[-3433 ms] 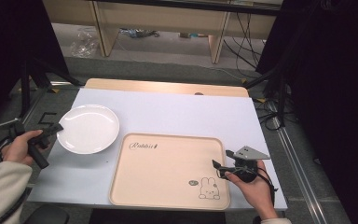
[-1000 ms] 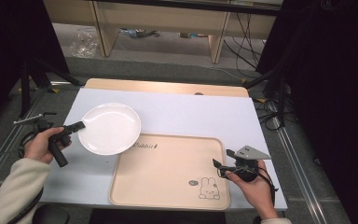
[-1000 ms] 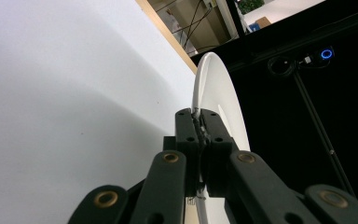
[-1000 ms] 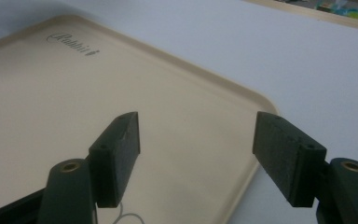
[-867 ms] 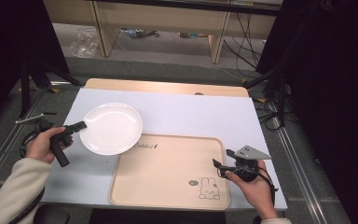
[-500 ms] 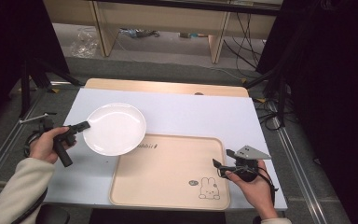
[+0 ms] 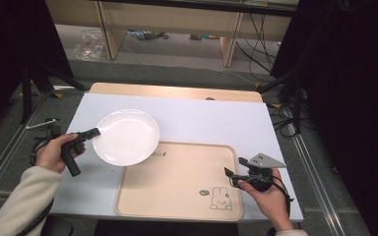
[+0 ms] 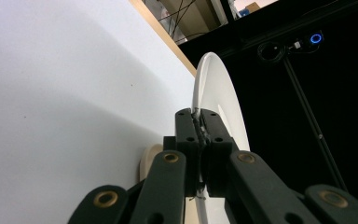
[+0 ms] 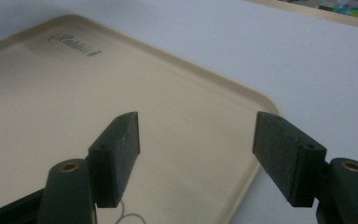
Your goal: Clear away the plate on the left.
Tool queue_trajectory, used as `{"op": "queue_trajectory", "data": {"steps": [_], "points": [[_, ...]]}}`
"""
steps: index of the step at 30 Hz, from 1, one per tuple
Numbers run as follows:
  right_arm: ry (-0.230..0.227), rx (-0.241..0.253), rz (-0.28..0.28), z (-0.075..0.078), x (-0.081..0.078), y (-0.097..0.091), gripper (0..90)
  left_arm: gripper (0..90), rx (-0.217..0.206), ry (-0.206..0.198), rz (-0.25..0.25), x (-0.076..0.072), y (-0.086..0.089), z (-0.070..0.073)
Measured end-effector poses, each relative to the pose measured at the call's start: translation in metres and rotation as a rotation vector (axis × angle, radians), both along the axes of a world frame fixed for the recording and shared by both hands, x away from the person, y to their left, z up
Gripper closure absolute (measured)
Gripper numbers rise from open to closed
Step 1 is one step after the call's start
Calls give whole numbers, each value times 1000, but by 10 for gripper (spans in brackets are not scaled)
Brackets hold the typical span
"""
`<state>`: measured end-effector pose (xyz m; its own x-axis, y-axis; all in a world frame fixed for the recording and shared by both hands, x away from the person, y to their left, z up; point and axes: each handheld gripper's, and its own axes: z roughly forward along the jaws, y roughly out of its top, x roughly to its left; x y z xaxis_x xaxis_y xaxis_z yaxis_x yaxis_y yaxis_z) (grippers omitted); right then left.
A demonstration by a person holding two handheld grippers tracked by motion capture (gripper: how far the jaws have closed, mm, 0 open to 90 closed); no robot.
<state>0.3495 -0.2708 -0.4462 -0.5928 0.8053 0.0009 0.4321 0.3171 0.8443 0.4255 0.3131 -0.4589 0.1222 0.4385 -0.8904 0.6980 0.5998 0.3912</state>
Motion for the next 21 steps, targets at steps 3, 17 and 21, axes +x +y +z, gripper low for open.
{"op": "queue_trajectory", "data": {"steps": [3,17,21], "points": [[6,5,0,0,0,0,326,868,12,15,-9,-1,-1,0],[12,-4,-3,1,-1,0,326,867,5,14,-38,-2,-15,2],[1,1,-3,0,0,0,325,867,-4,-1,-45,-2,-20,1]]}}
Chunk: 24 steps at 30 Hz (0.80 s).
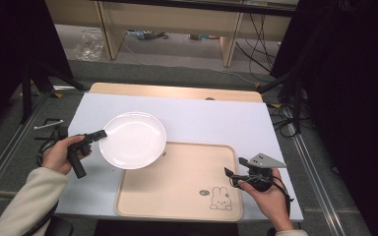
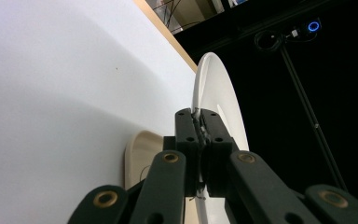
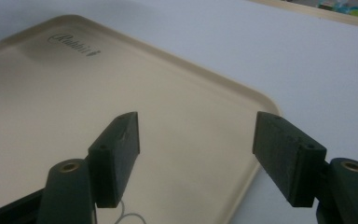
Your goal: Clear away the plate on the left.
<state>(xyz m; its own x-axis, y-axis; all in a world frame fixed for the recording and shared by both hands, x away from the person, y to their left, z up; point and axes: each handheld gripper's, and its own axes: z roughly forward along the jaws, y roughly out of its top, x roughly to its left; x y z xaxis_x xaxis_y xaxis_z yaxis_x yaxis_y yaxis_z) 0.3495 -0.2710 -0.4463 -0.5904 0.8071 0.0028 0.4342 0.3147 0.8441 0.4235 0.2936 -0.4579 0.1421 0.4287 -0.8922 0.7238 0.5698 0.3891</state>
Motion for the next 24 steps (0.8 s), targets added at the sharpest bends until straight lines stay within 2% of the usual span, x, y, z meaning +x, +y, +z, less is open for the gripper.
{"op": "queue_trajectory", "data": {"steps": [1,2,4,7,9,11,12,13,18,19,21,23,24], "points": [[1,1,0,0,0,0,325,867,1,2,0,0,-1,0],[6,-5,-3,0,0,0,325,867,21,24,-6,0,-1,2],[7,-6,-4,0,0,0,325,867,18,29,-10,-1,-3,2],[7,-5,-4,0,0,0,325,867,-8,9,-9,0,-6,0],[8,-5,-5,0,0,0,325,867,6,30,-23,-1,-7,0],[8,-7,-6,0,0,0,325,867,-5,22,-23,0,-10,-2],[2,2,-4,0,0,0,326,867,-2,22,-28,0,-11,-2],[20,10,-5,0,0,0,325,867,13,34,-37,0,-11,-1],[10,-5,-7,0,0,-1,325,867,-12,23,-35,1,-15,-3],[6,3,-4,-1,0,0,325,867,0,39,-45,0,-15,-3],[11,-3,-7,0,0,0,325,867,2,33,-47,0,-17,-3],[23,14,-4,0,-1,0,325,866,2,32,-50,1,-20,-2],[10,10,-6,0,0,0,325,866,1,30,-51,1,-20,-2]]}}
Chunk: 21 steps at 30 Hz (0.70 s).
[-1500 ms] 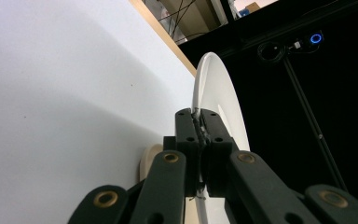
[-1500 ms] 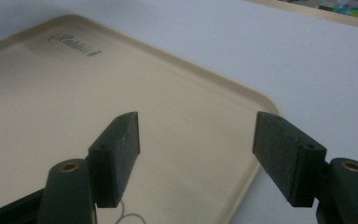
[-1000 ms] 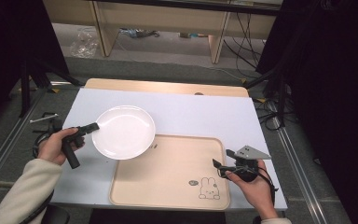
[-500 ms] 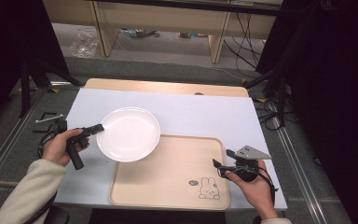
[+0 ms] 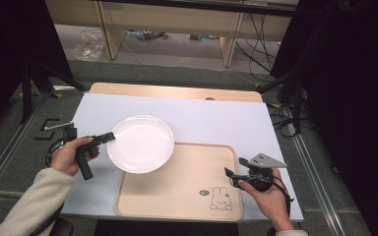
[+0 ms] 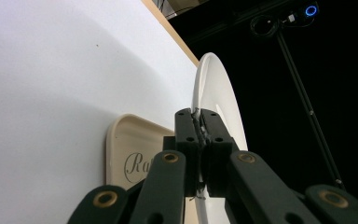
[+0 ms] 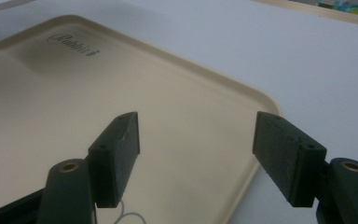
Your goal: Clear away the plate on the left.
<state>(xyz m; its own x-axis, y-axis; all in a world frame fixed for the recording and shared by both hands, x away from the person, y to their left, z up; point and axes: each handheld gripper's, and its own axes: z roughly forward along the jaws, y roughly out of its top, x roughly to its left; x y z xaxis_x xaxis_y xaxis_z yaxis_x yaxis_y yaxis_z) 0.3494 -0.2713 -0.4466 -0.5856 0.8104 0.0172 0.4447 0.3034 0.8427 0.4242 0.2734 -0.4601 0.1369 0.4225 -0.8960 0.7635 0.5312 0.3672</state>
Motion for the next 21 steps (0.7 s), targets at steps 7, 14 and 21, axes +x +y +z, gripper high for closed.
{"op": "queue_trajectory", "data": {"steps": [7,14,21], "points": [[8,-16,1,1,0,-1,325,867,-4,1,-18,0,-7,0],[3,-1,1,0,0,0,325,867,-8,-1,-34,0,-13,1],[7,2,-1,0,0,0,325,866,-9,-4,-46,0,-18,1]]}}
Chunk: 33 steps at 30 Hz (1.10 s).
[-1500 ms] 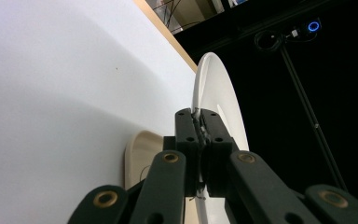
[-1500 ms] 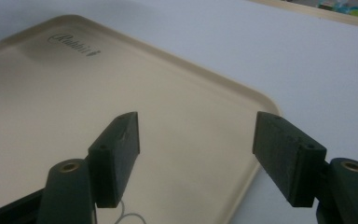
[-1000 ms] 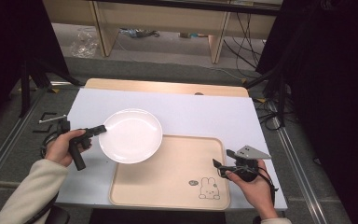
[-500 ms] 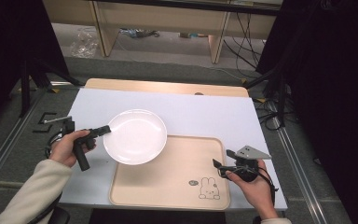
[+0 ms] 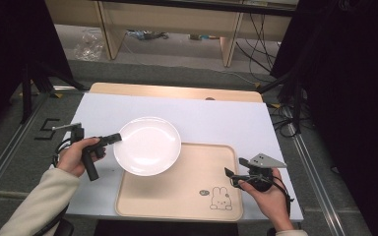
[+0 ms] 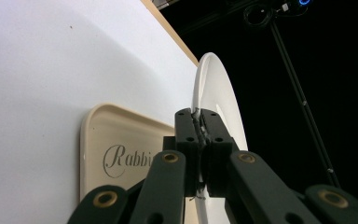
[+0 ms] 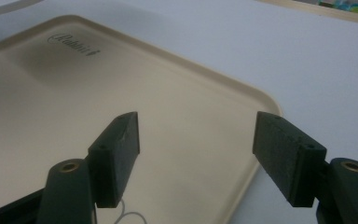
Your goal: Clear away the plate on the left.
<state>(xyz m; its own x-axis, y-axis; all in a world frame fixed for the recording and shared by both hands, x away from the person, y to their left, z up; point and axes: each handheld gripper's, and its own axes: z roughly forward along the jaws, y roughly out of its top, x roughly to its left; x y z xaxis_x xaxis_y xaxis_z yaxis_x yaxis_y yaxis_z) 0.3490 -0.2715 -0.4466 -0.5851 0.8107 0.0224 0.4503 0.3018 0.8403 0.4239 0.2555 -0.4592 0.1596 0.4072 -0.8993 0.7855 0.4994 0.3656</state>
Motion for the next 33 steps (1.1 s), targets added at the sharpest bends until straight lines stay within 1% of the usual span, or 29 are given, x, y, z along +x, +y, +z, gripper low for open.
{"op": "queue_trajectory", "data": {"steps": [3,4,6,8,9,10,11,13,14,16,20,22,23,26,27,28,29,30,33], "points": [[-3,0,1,0,0,0,325,867,-1,-2,-7,0,-2,0],[-2,-1,1,0,0,0,325,867,-14,-11,1,0,-4,-1],[-2,0,2,0,0,0,325,867,0,1,-13,0,-5,0],[-1,1,1,0,0,0,325,867,2,2,-15,-1,-7,0],[-1,1,0,0,0,0,325,867,-9,-8,-9,-1,-9,-1],[8,5,3,0,0,1,325,867,1,6,-22,-1,-10,-1],[-2,-12,-3,1,-1,0,325,867,4,3,-25,-1,-10,-1],[3,-9,-2,1,-1,0,325,867,1,6,-26,-1,-12,-1],[3,-9,-2,1,-1,0,325,867,-9,-6,-19,-1,-14,-2],[-4,-11,-1,1,-1,0,325,867,5,4,-34,-1,-15,-1],[-3,-11,-1,1,-1,0,325,867,4,4,-39,-1,-18,-1],[-4,-11,-1,1,-1,0,325,867,-4,-9,-36,-1,-21,-1],[-4,-12,-2,1,-1,0,325,867,12,6,-43,-2,-21,0],[3,-10,-2,1,-1,0,325,867,6,1,-48,-2,-23,-1],[3,-10,-2,1,-1,0,325,867,6,12,-46,-2,-23,-1],[3,-10,-2,1,-1,0,325,867,10,2,-56,-2,-23,-1],[3,-10,-2,1,-1,0,325,867,0,-6,-44,-2,-25,-2],[3,-11,-1,1,-1,0,325,867,11,2,-55,-2,-25,-1],[-4,-12,-1,1,-1,0,325,867,13,3,-61,-3,-27,-1]]}}
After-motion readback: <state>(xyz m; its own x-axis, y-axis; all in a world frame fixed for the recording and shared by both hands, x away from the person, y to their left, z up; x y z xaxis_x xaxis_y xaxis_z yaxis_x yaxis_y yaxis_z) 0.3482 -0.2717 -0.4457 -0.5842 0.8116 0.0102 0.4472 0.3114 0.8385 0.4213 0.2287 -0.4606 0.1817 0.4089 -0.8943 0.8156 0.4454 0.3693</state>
